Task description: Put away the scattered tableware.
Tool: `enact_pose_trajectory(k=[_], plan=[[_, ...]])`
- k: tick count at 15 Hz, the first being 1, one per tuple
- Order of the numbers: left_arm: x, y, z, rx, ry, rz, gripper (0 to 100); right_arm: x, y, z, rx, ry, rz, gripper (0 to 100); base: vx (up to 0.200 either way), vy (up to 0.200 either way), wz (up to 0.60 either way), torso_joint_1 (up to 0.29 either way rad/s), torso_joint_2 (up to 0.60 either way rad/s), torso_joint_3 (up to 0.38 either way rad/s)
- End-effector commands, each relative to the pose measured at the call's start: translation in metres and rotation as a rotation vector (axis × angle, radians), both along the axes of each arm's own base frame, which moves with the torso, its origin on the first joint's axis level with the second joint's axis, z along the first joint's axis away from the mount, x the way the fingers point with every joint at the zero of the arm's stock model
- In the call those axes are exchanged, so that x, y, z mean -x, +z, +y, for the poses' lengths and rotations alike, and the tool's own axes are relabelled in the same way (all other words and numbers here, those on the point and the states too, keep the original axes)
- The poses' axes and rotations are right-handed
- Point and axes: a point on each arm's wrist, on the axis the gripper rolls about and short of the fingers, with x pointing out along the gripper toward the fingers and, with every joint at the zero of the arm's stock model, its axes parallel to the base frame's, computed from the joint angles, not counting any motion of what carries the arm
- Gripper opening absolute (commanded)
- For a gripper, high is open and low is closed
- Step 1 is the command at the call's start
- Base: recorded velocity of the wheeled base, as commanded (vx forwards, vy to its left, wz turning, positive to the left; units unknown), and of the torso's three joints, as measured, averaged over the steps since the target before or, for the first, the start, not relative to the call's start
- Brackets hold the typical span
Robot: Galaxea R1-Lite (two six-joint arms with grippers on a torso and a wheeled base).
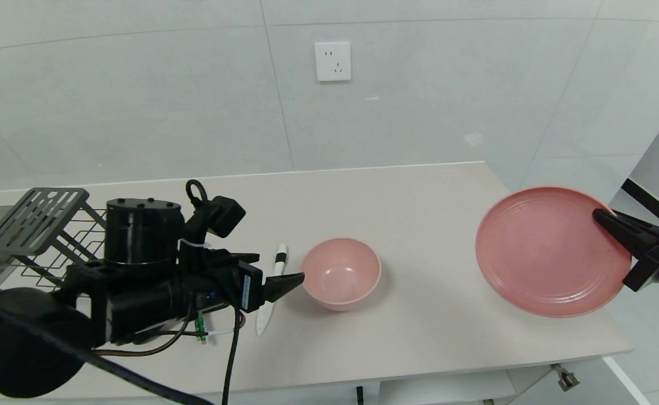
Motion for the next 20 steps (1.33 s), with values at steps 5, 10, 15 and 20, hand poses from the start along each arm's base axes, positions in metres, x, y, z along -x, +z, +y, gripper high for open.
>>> enact_pose_trajectory(k=[5, 10, 15, 20], plan=[[-0.033, -0.028, -0.018, -0.028, 0.018, 0.026, 100, -0.001, -0.003, 0.0, 0.0, 0.002, 0.014, 0, 0.0, 0.0, 0.0, 0.0, 0.0, 0.0], [-0.048, -0.035, -0.026, -0.031, 0.014, 0.029, 100, 0.0, -0.003, 0.001, 0.0, 0.003, 0.014, 0, 0.0, 0.0, 0.0, 0.0, 0.0, 0.0], [-0.073, -0.08, -0.039, -0.066, 0.003, 0.118, 100, 0.001, -0.003, 0.001, 0.002, 0.006, 0.015, 0, 0.0, 0.0, 0.0, 0.0, 0.0, 0.0], [-0.077, -0.075, -0.042, -0.049, 0.001, 0.084, 100, 0.002, -0.005, 0.001, 0.002, 0.006, 0.023, 0, 0.0, 0.0, 0.0, 0.0, 0.0, 0.0]])
